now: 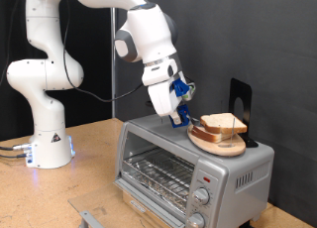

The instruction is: Make a piece of toast with the oven

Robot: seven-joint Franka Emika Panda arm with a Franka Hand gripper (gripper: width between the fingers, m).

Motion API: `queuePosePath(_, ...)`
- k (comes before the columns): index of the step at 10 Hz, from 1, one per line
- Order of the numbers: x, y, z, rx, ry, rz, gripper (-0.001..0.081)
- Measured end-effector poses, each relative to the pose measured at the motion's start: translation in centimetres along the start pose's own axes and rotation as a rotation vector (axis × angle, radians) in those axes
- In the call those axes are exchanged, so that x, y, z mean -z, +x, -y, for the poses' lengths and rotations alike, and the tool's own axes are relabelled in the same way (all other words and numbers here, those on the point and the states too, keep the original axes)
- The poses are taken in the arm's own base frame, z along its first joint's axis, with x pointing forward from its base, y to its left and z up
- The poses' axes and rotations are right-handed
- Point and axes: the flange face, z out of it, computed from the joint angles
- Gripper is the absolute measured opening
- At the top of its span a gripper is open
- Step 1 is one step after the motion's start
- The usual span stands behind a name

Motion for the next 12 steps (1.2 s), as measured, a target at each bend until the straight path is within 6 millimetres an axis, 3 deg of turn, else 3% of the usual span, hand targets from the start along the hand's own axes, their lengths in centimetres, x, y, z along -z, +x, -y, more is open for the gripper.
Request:
queuePosePath(7,0.1,0.1,-0.1,0.022,0.077,0.005,0.04)
queuePosePath(12,2.5,0.3,-0.4,0.012,0.119,-0.05,0.04)
